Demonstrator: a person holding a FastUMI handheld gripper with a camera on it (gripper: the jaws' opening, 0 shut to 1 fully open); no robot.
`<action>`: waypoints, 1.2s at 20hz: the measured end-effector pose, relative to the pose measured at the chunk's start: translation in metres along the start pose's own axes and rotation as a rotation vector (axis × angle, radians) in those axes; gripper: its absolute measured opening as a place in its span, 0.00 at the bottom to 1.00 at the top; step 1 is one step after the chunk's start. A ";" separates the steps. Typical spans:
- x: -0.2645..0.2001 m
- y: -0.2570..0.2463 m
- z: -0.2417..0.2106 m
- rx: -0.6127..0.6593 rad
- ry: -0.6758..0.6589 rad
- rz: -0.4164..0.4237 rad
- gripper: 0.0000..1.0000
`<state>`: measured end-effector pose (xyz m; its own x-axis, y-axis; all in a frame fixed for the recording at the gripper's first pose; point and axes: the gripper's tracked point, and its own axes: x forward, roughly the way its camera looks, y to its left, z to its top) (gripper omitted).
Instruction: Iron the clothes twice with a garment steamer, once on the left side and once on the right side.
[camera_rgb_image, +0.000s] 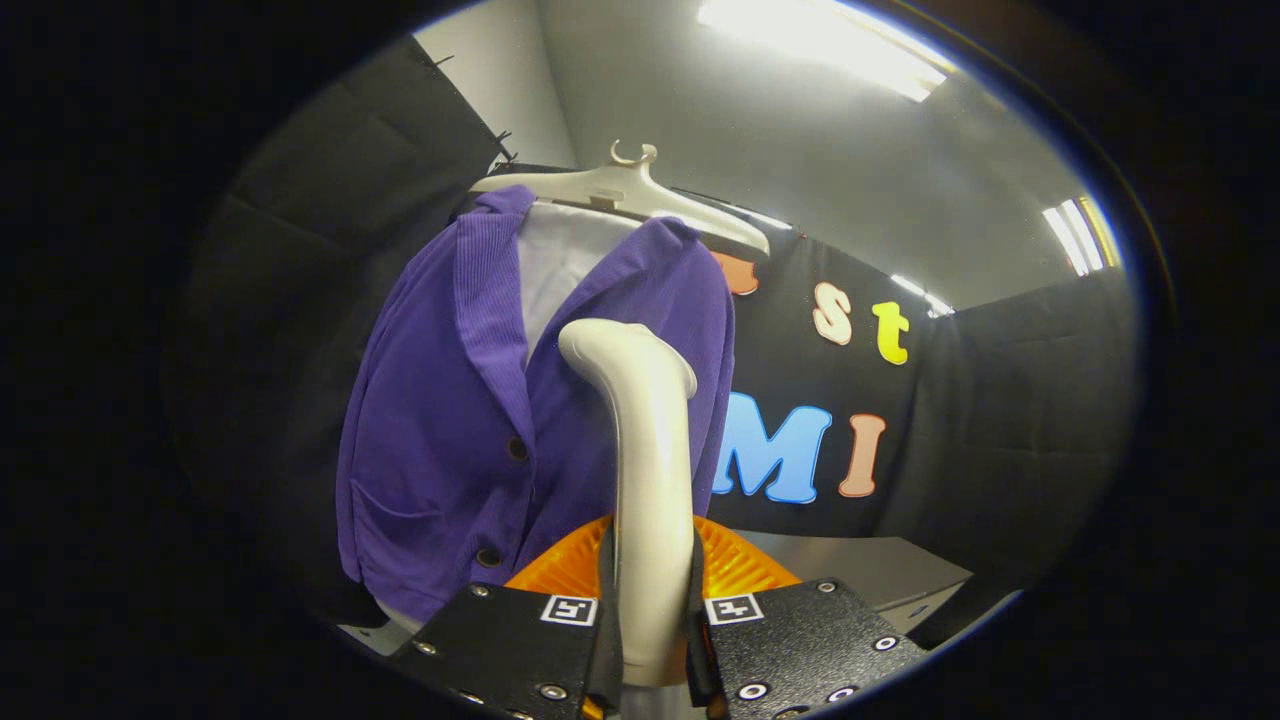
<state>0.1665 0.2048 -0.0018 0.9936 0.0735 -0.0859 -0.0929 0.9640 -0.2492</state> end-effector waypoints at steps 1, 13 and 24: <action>-0.003 0.004 -0.013 -0.014 0.022 0.009 0.25; -0.030 0.026 -0.127 -0.086 0.188 0.068 0.25; -0.082 0.054 -0.222 -0.057 0.390 0.179 0.25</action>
<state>0.0657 0.1942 -0.2225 0.8637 0.1259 -0.4880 -0.2762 0.9281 -0.2495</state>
